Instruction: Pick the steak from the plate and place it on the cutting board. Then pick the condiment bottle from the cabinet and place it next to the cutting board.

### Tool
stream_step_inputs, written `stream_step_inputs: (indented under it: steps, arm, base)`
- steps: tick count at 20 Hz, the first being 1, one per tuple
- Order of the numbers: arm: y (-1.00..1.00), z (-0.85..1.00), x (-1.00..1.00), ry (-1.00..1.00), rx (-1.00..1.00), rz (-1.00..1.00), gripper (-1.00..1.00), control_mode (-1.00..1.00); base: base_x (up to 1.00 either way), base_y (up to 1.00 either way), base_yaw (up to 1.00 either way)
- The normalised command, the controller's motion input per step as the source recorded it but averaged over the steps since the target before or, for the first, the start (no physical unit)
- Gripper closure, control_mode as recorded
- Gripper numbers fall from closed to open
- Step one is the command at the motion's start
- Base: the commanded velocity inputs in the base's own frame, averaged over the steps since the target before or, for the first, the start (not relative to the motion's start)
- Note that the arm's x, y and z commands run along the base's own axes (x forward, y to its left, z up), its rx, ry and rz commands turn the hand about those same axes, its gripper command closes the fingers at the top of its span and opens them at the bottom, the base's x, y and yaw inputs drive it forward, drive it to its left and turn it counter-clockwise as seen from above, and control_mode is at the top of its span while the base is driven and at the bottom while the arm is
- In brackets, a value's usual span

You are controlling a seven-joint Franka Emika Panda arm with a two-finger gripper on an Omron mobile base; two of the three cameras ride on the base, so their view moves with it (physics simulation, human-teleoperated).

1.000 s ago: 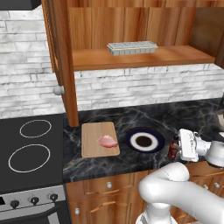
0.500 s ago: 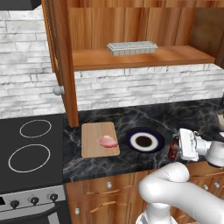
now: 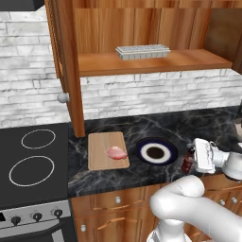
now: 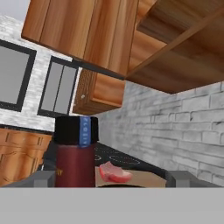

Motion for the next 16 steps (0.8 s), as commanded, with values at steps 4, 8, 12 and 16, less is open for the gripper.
stream_step_inputs:
  steps: [4,8,12,16]
  arm:
    - [-0.15,0.00,-0.08,0.00,0.00,0.00,-1.00,-1.00]
    - [-0.09,0.00,-0.20,0.00,0.00,0.00,-1.00,-1.00]
    - [0.00,0.03,-0.22,-0.01,0.00,0.00,-1.00,-1.00]
    - [0.00,0.09,-0.25,-0.01,0.00,0.00,-1.00,-1.00]
  base:
    - [0.00,0.00,0.00]
    - [0.00,0.00,0.00]
    - [0.00,0.00,0.00]
    - [0.00,0.00,0.00]
